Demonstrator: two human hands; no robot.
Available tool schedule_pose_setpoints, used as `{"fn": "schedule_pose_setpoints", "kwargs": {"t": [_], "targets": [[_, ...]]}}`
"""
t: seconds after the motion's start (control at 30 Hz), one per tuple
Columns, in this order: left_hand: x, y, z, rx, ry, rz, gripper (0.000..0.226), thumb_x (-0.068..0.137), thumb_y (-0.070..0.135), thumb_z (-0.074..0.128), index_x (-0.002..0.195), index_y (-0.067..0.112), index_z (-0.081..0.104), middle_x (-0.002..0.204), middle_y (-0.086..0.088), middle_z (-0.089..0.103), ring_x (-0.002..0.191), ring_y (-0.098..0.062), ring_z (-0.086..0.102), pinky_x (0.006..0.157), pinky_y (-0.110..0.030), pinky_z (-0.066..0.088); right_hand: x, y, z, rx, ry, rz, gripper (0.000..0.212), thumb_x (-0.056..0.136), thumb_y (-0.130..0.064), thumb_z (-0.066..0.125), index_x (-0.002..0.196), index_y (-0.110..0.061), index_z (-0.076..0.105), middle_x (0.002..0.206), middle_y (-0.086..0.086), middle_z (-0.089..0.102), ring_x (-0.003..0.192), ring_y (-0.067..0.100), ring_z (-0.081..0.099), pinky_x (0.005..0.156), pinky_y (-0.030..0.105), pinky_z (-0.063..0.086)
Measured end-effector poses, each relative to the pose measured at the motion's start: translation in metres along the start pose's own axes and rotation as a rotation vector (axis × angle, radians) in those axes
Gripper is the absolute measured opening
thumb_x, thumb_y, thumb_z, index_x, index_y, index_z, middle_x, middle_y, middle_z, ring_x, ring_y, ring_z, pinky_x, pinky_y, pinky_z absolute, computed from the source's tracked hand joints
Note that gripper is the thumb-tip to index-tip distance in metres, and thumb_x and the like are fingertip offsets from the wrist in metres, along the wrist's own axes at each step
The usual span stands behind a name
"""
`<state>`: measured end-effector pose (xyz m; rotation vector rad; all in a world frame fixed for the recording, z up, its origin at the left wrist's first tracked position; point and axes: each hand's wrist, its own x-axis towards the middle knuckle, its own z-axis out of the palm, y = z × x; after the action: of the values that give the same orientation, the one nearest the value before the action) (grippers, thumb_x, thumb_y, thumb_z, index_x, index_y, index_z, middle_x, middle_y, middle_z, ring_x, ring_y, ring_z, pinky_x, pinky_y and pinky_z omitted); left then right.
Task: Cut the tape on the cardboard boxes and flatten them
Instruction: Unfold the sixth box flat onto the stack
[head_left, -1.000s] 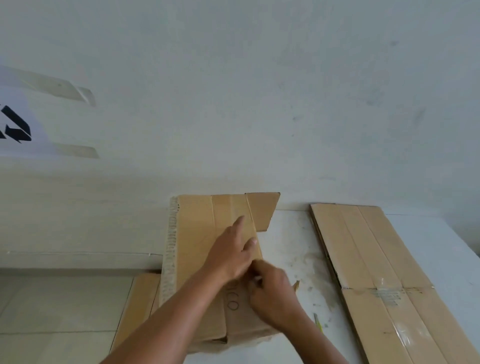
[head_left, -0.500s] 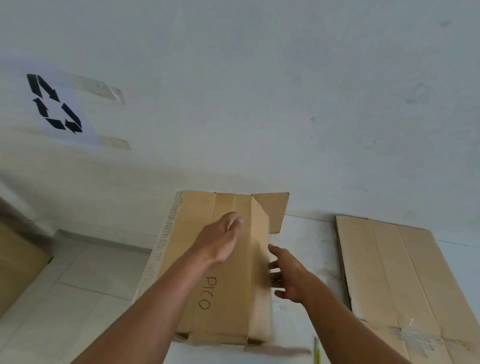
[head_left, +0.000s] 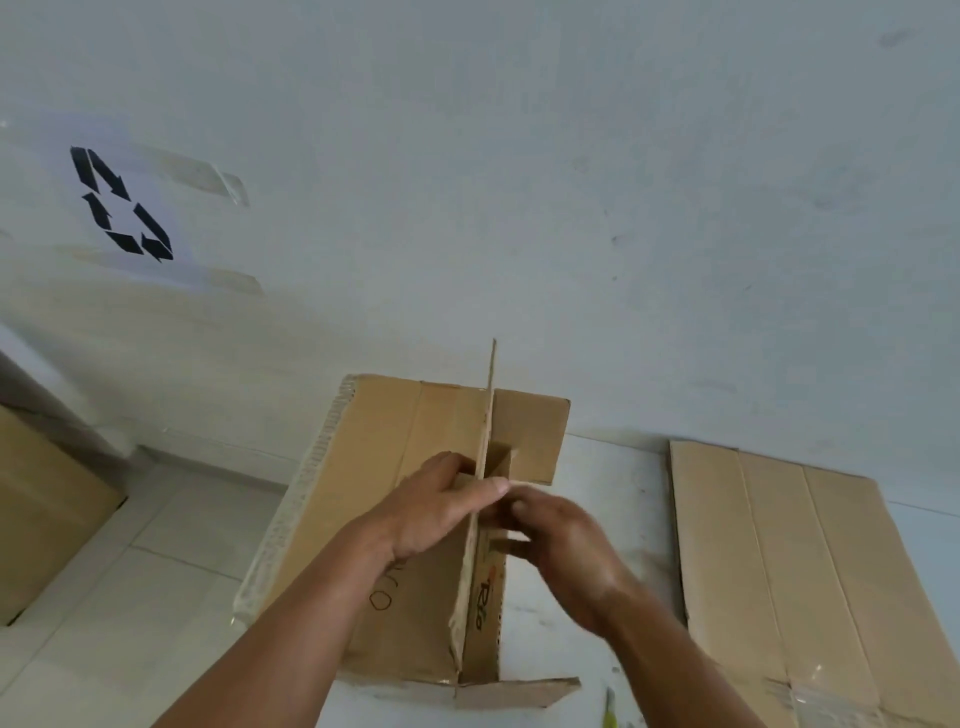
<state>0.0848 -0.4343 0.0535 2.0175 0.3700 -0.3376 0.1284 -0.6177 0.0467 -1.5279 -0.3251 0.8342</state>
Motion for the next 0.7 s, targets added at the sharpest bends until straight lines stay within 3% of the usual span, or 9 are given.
{"fn": "schedule_pose_setpoints", "kwargs": {"t": [0.13, 0.27, 0.33, 0.43, 0.5, 0.53, 0.6, 0.63, 0.7], "targets": [[0.0, -0.001, -0.002, -0.055, 0.008, 0.008, 0.081, 0.067, 0.089, 0.055, 0.127, 0.036, 0.057, 0.126, 0.01, 0.062, 0.117, -0.012, 0.059, 0.105, -0.046, 0.046, 0.013, 0.049, 0.002, -0.585, -0.104, 0.021, 0.022, 0.103, -0.024, 0.044, 0.112, -0.03, 0.063, 0.112, -0.01, 0.066, 0.102, 0.007, 0.06, 0.086, 0.023, 0.049], [0.003, -0.006, 0.004, -0.03, 0.026, 0.007, 0.087, 0.061, 0.099, 0.049, 0.124, 0.039, 0.056, 0.124, 0.01, 0.061, 0.114, -0.012, 0.059, 0.103, -0.046, 0.048, 0.018, 0.08, -0.011, -0.868, -0.213, 0.224, 0.036, 0.103, -0.039, 0.037, 0.122, -0.019, 0.061, 0.127, 0.0, 0.063, 0.112, 0.02, 0.058, 0.098, 0.034, 0.048], [0.005, -0.006, 0.006, -0.008, 0.054, 0.018, 0.087, 0.061, 0.102, 0.043, 0.12, 0.039, 0.055, 0.123, 0.011, 0.059, 0.116, -0.015, 0.057, 0.106, -0.05, 0.044, 0.02, 0.085, -0.021, -0.77, -0.173, 0.35, 0.039, 0.104, -0.037, 0.035, 0.127, -0.017, 0.059, 0.134, 0.0, 0.059, 0.12, 0.02, 0.055, 0.102, 0.029, 0.044], [0.008, -0.005, 0.011, 0.083, 0.091, 0.087, 0.101, 0.059, 0.106, 0.02, 0.123, 0.036, 0.052, 0.123, 0.015, 0.05, 0.127, -0.016, 0.044, 0.12, -0.058, 0.018, 0.015, 0.089, -0.028, -0.456, -0.109, 0.485, 0.041, 0.105, -0.037, 0.035, 0.136, -0.018, 0.055, 0.131, -0.006, 0.06, 0.118, 0.014, 0.053, 0.105, 0.027, 0.039], [0.016, -0.008, 0.015, 0.157, 0.081, 0.136, 0.119, 0.054, 0.107, 0.009, 0.142, 0.035, 0.045, 0.151, 0.004, 0.038, 0.149, -0.024, 0.02, 0.122, -0.058, -0.003, 0.01, 0.09, -0.033, -0.266, -0.055, 0.517, 0.042, 0.1, -0.044, 0.043, 0.132, -0.021, 0.058, 0.121, -0.007, 0.066, 0.114, 0.013, 0.056, 0.108, 0.033, 0.037], [0.019, -0.01, 0.016, 0.225, 0.049, 0.127, 0.125, 0.052, 0.108, 0.009, 0.15, 0.036, 0.037, 0.165, -0.005, 0.018, 0.155, -0.026, -0.002, 0.122, -0.057, -0.012, 0.008, 0.091, -0.034, -0.189, -0.025, 0.509, 0.042, 0.091, -0.045, 0.053, 0.124, -0.02, 0.062, 0.112, -0.005, 0.068, 0.107, 0.012, 0.058, 0.103, 0.032, 0.039], [0.028, -0.017, 0.016, 0.449, -0.043, 0.099, 0.125, 0.053, 0.107, 0.026, 0.157, 0.04, 0.022, 0.166, -0.011, -0.018, 0.148, -0.03, -0.031, 0.12, -0.055, -0.018, 0.003, 0.09, -0.035, -0.065, 0.069, 0.464, 0.04, 0.072, -0.042, 0.064, 0.104, -0.017, 0.064, 0.089, -0.002, 0.068, 0.083, 0.01, 0.059, 0.083, 0.026, 0.045], [0.033, -0.022, 0.016, 0.593, -0.082, 0.11, 0.125, 0.055, 0.104, 0.04, 0.159, 0.04, 0.014, 0.163, -0.012, -0.028, 0.145, -0.032, -0.036, 0.12, -0.055, -0.018, 0.001, 0.091, -0.036, 0.034, 0.113, 0.446, 0.038, 0.078, -0.048, 0.061, 0.099, -0.017, 0.063, 0.08, 0.0, 0.069, 0.071, 0.011, 0.059, 0.072, 0.025, 0.045], [0.042, -0.032, 0.014, 0.808, -0.128, 0.148, 0.13, 0.056, 0.094, 0.06, 0.159, 0.042, 0.0, 0.157, -0.012, -0.039, 0.141, -0.036, -0.042, 0.12, -0.055, -0.018, 0.0, 0.093, -0.042, 0.301, 0.17, 0.422, 0.061, 0.099, -0.064, 0.03, 0.106, -0.014, 0.065, 0.083, 0.009, 0.073, 0.067, 0.018, 0.061, 0.066, 0.029, 0.042]]}}
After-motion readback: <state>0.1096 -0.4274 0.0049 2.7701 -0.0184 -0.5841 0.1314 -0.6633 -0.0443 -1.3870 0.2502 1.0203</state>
